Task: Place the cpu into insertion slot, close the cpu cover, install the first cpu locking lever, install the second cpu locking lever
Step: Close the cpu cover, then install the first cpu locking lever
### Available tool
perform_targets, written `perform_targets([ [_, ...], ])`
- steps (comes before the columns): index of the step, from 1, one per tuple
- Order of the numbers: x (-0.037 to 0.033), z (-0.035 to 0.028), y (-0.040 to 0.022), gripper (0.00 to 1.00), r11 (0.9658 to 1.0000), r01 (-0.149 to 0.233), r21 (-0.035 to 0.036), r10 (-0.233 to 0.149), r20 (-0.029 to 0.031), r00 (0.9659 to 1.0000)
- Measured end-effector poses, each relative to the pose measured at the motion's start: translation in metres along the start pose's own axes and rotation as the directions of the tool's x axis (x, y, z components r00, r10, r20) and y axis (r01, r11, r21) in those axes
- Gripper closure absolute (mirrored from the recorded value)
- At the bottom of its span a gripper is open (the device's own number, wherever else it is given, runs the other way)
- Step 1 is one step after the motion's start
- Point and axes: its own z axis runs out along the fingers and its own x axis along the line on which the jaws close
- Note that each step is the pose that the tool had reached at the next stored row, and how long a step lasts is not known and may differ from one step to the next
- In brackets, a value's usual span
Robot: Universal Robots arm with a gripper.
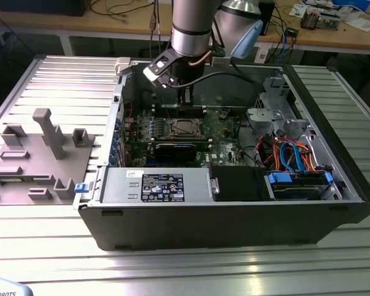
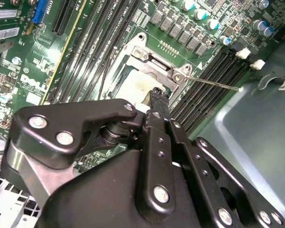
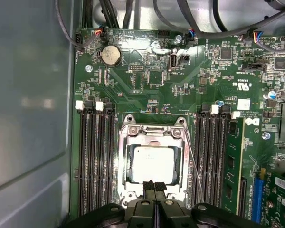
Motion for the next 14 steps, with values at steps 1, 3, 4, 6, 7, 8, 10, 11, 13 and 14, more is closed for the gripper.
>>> perform_targets([
  [1,0.0,-0.0009,0.0,0.89,1.0,0.0,0.0,0.0,0.0,1.0],
  [3,0.0,-0.0011,0.0,0.89,1.0,0.0,-0.0002,0.0,-0.0003,1.0],
  [4,0.0,-0.0013,0.0,0.89,1.0,0.0,0.0,0.0,-0.0001,1.0],
  [6,0.0,-0.0013,0.0,0.89,1.0,0.0,0.0,0.0,-0.0001,1.0],
  [7,0.0,-0.0014,0.0,0.89,1.0,0.0,0.0,0.0,0.0,1.0],
  [8,0.0,-0.0014,0.0,0.89,1.0,0.0,0.0,0.0,0.0,1.0],
  [10,0.0,-0.0015,-0.0001,0.89,1.0,0.0,0.0,0.0,0.0,1.0],
  [11,0.0,-0.0015,0.0,0.89,1.0,0.0,0.0,0.0,0.0,1.0],
  [13,0.0,-0.0015,0.0,0.89,1.0,0.001,0.0,-0.001,0.0,1.0],
  [14,0.0,-0.0015,0.0,0.89,1.0,0.007,0.0001,-0.007,0.0002,1.0],
])
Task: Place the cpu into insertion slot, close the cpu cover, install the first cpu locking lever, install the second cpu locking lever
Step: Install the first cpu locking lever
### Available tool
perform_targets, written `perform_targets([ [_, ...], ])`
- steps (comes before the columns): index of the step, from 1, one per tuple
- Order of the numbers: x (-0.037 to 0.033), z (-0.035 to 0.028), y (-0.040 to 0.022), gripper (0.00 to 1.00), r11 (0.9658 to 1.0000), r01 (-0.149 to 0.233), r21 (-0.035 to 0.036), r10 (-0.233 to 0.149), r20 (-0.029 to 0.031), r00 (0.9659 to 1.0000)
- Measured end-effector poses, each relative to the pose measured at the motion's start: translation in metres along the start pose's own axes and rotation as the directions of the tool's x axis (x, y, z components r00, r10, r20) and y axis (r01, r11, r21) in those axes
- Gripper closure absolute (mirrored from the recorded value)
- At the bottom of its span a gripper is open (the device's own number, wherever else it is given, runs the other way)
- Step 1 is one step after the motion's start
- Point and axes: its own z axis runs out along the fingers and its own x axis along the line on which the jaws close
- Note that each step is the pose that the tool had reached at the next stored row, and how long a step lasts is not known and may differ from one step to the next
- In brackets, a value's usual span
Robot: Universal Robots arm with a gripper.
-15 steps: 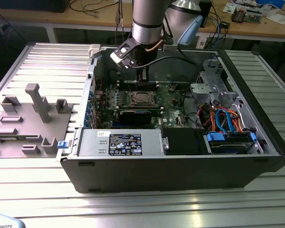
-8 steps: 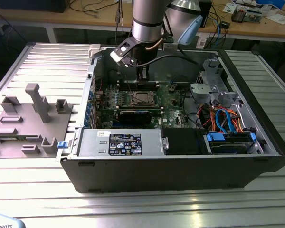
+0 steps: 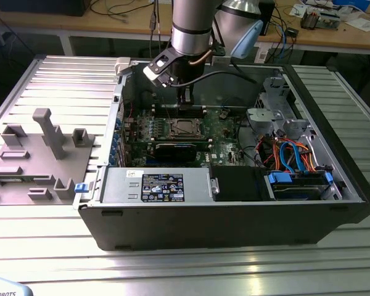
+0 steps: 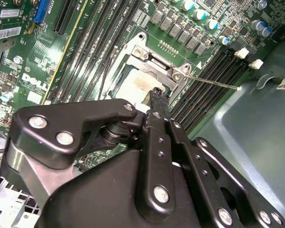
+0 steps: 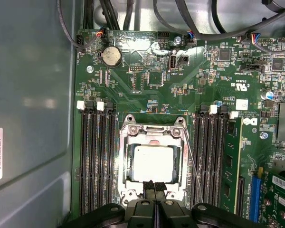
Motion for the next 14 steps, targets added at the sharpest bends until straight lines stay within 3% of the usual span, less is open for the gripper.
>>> perform_targets([
  [6,0.0,0.0,0.0,0.89,0.9983,0.059,0.0003,-0.059,0.0015,0.9983],
  [12,0.0,0.0,0.0,0.89,0.9913,0.131,0.001,-0.131,0.0034,0.9913],
  [14,0.0,0.0,0.0,0.89,0.9876,0.157,0.0012,-0.157,0.004,0.9876],
])
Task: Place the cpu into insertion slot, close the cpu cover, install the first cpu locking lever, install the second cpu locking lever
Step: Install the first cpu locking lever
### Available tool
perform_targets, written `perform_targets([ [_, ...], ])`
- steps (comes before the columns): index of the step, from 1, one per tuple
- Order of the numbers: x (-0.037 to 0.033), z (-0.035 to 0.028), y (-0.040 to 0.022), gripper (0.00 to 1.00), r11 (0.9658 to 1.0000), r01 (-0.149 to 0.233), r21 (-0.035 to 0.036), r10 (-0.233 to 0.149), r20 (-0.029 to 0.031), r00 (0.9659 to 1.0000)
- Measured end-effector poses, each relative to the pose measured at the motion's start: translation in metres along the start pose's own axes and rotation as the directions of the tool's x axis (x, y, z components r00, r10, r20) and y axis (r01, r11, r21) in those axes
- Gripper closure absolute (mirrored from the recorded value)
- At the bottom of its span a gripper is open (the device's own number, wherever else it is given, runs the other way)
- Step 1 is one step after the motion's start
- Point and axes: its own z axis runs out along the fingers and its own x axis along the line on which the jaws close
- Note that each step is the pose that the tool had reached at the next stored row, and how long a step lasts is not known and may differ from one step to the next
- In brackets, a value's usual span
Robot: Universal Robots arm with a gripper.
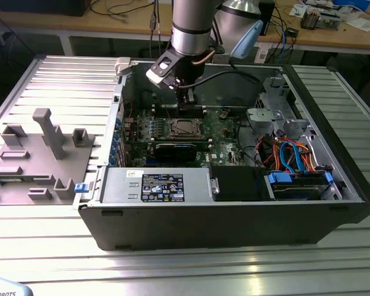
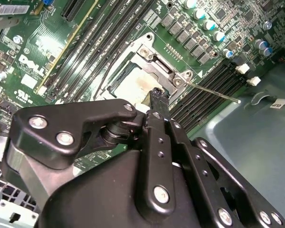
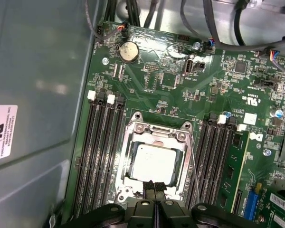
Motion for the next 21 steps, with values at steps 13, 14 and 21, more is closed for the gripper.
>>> perform_targets([
  [13,0.0,0.0,0.0,0.89,0.9953,0.096,0.0006,-0.096,0.0025,0.9953],
  [14,0.0,0.0,0.0,0.89,0.9948,0.102,0.0007,-0.102,0.0026,0.9948],
  [21,0.0,0.0,0.0,0.89,0.9889,0.149,0.0011,-0.149,0.0038,0.9889],
])
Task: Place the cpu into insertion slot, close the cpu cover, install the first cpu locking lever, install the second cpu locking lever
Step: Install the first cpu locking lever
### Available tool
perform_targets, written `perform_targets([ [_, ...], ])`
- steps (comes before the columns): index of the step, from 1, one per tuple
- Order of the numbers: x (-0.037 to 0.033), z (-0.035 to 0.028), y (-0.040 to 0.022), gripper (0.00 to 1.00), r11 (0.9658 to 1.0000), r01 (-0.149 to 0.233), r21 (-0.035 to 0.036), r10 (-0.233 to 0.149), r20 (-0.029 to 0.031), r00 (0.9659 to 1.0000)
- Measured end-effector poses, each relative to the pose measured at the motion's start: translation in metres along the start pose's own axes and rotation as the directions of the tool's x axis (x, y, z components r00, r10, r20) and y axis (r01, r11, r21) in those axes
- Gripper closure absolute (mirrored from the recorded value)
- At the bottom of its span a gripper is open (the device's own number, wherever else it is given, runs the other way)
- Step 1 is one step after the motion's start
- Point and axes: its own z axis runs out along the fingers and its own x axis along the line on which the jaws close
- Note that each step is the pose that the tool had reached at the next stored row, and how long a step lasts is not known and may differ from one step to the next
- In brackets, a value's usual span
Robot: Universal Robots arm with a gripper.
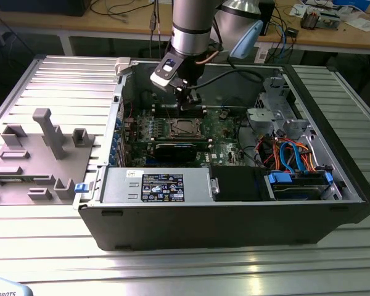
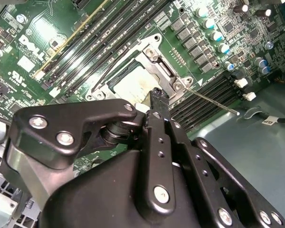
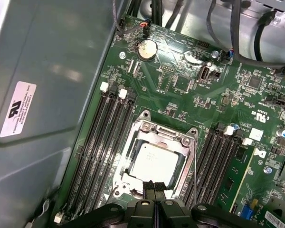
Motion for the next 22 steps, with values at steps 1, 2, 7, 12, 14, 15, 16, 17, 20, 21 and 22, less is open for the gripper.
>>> perform_targets([
  [1,0.0,0.0,0.0,0.89,1.0,0.006,0.0,-0.006,0.0001,1.0],
  [2,0.0,0.0,0.0,0.89,0.9999,0.011,0.0,-0.011,0.0003,0.9999],
  [7,0.0,0.0,0.0,0.89,0.9986,0.052,0.0003,-0.052,0.0014,0.9986],
  [12,0.0,0.0,0.0,0.89,0.9967,0.081,0.0006,-0.081,0.0022,0.9967],
  [14,0.0,0.0,0.0,0.89,0.9957,0.092,0.0006,-0.092,0.0024,0.9957],
  [15,0.0,0.0,0.0,0.89,0.9953,0.097,0.0007,-0.097,0.0025,0.9953],
  [16,0.0,0.0,0.0,0.89,0.9949,0.101,0.0007,-0.101,0.0026,0.9949],
  [17,0.0,0.0,0.0,0.89,0.9942,0.108,0.0007,-0.108,0.0028,0.9942],
  [20,0.0,0.0,0.0,0.89,0.9924,0.123,0.001,-0.123,0.0032,0.9924],
  [21,0.0,0.0,0.0,0.89,0.9915,0.13,0.001,-0.13,0.0034,0.9915],
  [22,0.0,0.0,0.0,0.89,0.991,0.134,0.001,-0.134,0.0035,0.991],
])
